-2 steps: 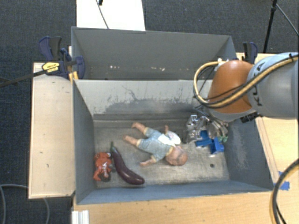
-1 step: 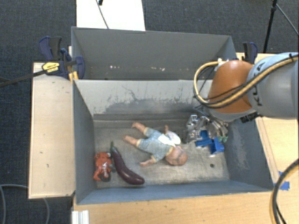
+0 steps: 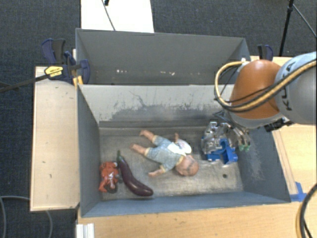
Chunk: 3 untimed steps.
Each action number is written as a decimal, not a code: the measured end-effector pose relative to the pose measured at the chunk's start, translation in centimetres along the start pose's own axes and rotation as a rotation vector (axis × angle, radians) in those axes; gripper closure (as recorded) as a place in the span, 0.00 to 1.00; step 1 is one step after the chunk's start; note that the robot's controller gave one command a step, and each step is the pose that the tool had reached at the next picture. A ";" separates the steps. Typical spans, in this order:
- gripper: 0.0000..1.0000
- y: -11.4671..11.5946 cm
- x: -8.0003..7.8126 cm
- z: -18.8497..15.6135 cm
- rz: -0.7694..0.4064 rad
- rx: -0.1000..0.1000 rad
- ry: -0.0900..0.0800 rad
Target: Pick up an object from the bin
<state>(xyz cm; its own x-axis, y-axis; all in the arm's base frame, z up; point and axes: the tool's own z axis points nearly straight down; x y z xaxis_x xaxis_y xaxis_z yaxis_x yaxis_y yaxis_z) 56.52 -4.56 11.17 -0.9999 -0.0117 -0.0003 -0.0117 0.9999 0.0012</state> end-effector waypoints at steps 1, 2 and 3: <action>1.00 0.2 0.0 -4.0 0.009 0.001 0.000; 0.00 -0.5 -1.7 2.0 -0.056 0.001 0.001; 0.00 -0.5 -1.8 1.9 -0.055 0.001 -0.001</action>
Offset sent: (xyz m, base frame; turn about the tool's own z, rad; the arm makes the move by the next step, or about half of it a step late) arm 0.0180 -0.0047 -0.0182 -0.0561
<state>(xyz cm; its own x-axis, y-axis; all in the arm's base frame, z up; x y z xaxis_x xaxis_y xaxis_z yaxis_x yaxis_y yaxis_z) 58.32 -5.00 9.29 -0.9978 -0.0667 -0.0011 -0.0667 0.9978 0.0006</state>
